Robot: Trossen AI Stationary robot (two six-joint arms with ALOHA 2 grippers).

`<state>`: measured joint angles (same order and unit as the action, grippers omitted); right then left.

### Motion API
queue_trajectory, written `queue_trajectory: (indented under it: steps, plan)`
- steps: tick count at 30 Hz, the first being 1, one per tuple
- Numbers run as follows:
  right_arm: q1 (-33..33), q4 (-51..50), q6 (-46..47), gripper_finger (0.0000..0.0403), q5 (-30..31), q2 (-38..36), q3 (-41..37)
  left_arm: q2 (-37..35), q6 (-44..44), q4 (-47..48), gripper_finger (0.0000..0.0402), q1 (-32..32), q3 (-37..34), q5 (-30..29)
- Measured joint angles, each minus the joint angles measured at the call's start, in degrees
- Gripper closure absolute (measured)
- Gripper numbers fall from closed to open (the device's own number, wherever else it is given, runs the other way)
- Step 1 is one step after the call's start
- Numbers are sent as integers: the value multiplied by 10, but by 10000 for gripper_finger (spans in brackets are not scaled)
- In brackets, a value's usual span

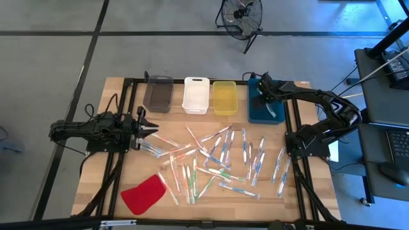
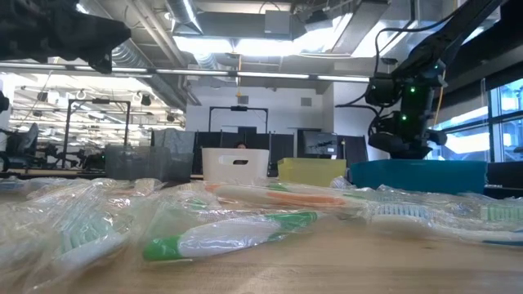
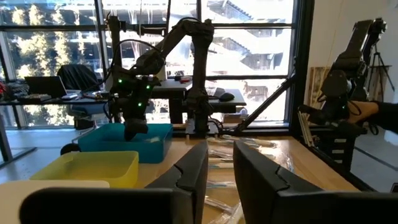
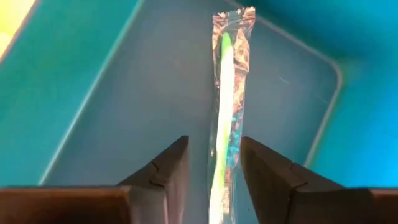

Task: Pick & Place Toothbrushes
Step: Put the orange toothbrush into the black bin

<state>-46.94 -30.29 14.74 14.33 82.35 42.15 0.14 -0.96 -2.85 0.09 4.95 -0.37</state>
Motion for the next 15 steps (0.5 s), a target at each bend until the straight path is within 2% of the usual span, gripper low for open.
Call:
queue_trajectory:
  steps: [3, 7, 13, 15]
  plan:
    - [2, 8, -6, 238, -2, 0, 0, 0, -23, 0, 310, 0, 0, -2]
    - [10, 11, -7, 235, -2, -1, 0, 0, -41, 0, 277, 0, 0, -38]
    - [29, 11, -18, 254, -3, -24, 0, 0, -51, 0, 234, 0, 0, -121]
    - [34, 7, -20, 261, -4, -45, 0, 0, -66, -1, 229, 0, 0, -128]
